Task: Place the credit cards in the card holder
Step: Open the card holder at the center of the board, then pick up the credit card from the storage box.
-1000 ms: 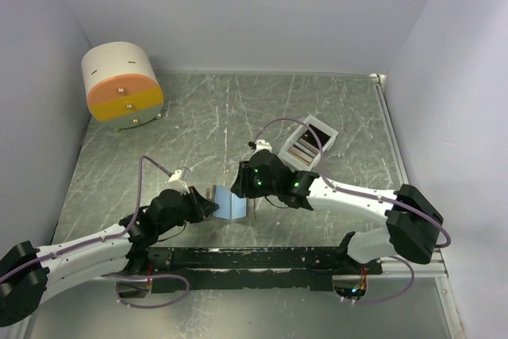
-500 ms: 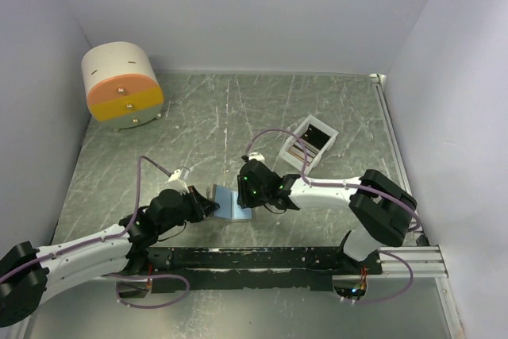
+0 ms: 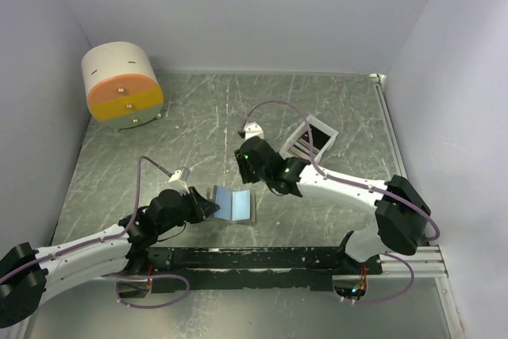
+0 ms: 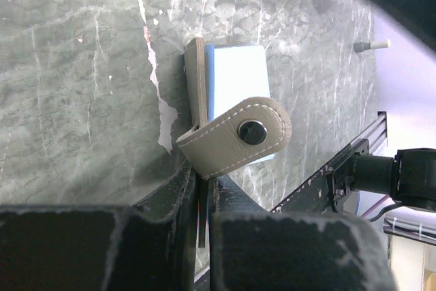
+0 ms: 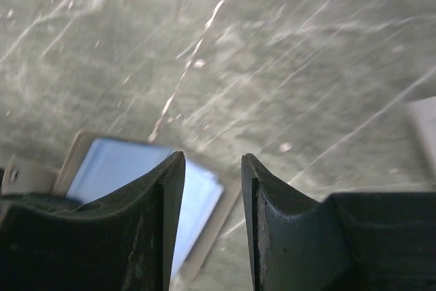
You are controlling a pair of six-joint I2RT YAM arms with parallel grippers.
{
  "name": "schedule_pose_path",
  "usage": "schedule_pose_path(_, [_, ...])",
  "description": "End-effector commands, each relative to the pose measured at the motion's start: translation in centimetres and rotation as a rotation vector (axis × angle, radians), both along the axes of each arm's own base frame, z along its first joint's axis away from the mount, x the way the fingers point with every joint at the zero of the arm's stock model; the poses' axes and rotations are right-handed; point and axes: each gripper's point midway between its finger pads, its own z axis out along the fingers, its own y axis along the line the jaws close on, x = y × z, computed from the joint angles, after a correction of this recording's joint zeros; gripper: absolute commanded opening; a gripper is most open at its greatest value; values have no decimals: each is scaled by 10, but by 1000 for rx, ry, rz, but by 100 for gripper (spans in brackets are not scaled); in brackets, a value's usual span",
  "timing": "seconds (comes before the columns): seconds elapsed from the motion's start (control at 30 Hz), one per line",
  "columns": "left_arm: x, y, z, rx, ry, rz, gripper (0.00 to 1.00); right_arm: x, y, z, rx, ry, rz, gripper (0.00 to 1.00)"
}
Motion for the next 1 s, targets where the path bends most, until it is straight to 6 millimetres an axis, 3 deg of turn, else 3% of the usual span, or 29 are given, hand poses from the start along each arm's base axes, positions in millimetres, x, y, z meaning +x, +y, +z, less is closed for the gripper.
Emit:
schedule_pose_path(0.0, [-3, -11, 19, -54, -29, -49, 7, 42, -51, 22, -157, -113, -81, 40])
schedule_pose_path(0.07, [-4, -12, 19, -54, -26, -56, 7, 64, -68, 35, -170, -137, -120, 41])
schedule_pose_path(0.23, [-8, -14, 22, -59, -30, -82, 7, 108, -133, 39, -329, -218, -257, 43])
schedule_pose_path(0.3, [-9, -15, 24, -62, -33, -91, 7, 121, -148, 44, -361, -261, -244, 45])
schedule_pose_path(0.4, [-11, -16, 26, -70, -38, -109, 7, 128, -166, 28, -398, -226, -190, 49])
schedule_pose_path(0.53, [-16, -16, 26, -81, -38, -128, 7, 147, -184, 17, -462, -136, -154, 53])
schedule_pose_path(0.73, [-20, -19, 29, -113, -38, -149, 8, 159, -210, -8, -563, -65, -101, 53])
schedule_pose_path(0.97, [-20, -19, 30, -123, -47, -147, 8, 166, -200, -20, -554, -113, 42, 52])
